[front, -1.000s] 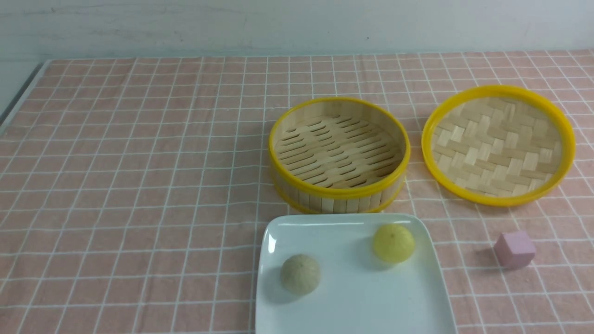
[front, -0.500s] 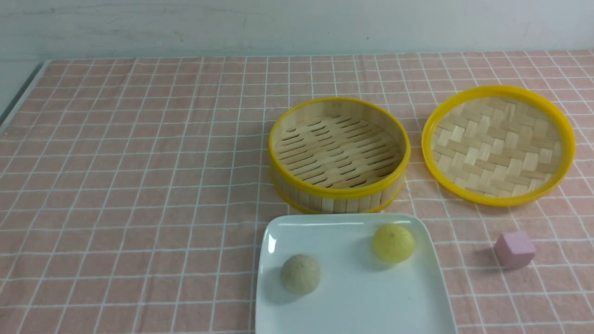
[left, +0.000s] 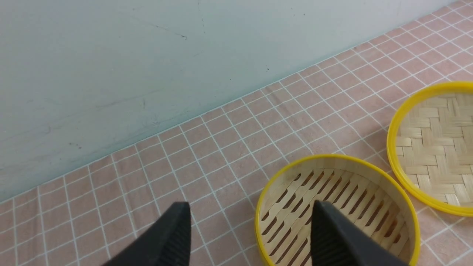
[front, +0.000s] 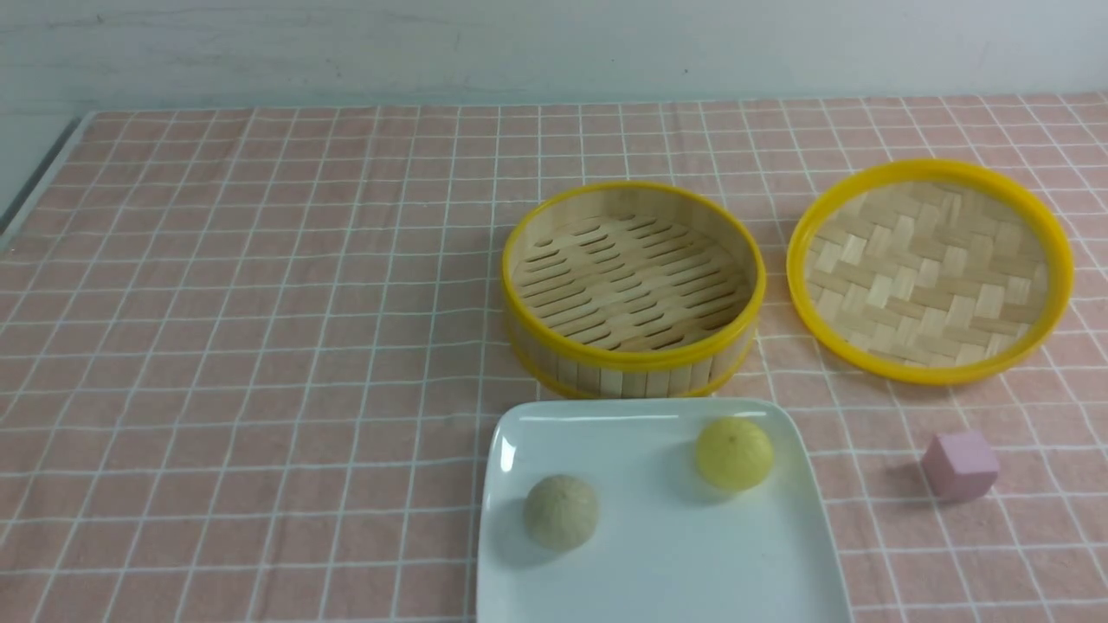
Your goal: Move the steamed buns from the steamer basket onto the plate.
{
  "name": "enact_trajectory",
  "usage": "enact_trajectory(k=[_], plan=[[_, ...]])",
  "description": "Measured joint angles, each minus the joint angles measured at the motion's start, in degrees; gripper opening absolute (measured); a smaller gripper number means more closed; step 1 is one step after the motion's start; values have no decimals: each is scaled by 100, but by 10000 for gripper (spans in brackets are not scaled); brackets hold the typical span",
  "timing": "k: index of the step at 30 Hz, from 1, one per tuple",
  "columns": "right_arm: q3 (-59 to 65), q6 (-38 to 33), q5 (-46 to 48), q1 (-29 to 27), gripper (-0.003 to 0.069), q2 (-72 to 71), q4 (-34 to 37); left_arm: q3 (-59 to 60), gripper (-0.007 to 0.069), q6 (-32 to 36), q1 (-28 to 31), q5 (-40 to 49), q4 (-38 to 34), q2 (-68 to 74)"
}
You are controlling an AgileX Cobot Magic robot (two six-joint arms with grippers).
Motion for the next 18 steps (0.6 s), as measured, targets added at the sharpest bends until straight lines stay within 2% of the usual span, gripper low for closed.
enact_trajectory(k=[13,18], plan=[[715,0,3,-7,442,0,-18,0,446,0,0,6,0,0],[952,0,3,-392,442,0,-18,0,446,0,0,17,-11,0]])
